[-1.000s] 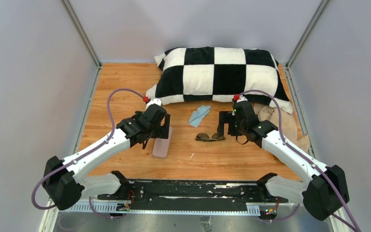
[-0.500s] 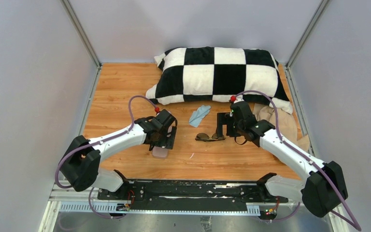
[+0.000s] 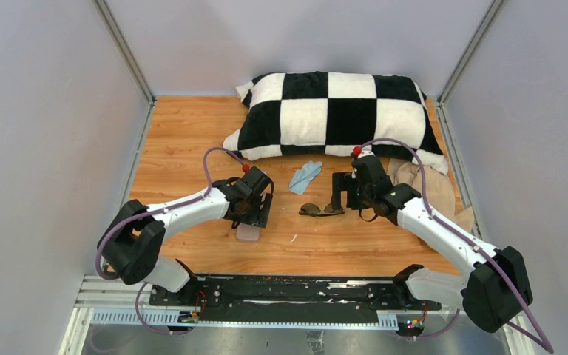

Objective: Organize the sunglasses
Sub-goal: Open the sunglasses at the center of the board.

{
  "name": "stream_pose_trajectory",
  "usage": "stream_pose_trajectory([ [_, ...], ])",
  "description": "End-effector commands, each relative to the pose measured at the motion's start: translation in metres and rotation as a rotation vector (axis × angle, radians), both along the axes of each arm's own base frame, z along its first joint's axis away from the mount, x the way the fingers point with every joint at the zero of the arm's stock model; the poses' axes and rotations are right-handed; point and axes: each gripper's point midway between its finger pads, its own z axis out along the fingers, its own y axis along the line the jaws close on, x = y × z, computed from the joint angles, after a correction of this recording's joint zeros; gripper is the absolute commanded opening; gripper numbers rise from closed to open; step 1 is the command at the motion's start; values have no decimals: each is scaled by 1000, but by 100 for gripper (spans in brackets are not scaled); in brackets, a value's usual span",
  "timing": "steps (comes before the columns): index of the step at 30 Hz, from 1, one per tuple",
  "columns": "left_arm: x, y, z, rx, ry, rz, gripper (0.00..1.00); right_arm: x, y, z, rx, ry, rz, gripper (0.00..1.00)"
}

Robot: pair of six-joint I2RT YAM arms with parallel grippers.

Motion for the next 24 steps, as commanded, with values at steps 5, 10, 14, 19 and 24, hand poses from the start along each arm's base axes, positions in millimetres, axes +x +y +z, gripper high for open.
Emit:
stream_pose_trajectory([
  [5,9,-16,-7,-66,5,-25,77,-6,-2,0,-10,1,-4,97],
  [10,11,-17,-9,-57,10,-18,73,-8,-1,1,0,1,-1,97],
  [14,14,-14,-4,-43,1,7,56,-10,2,4,26,1,4,97],
  [19,18,-35,21,-182,-21,-10,36,-12,7,13,64,-16,17,98],
  [24,22,-55,72,-332,-50,-7,28,-26,64,58,310,-38,292,97],
])
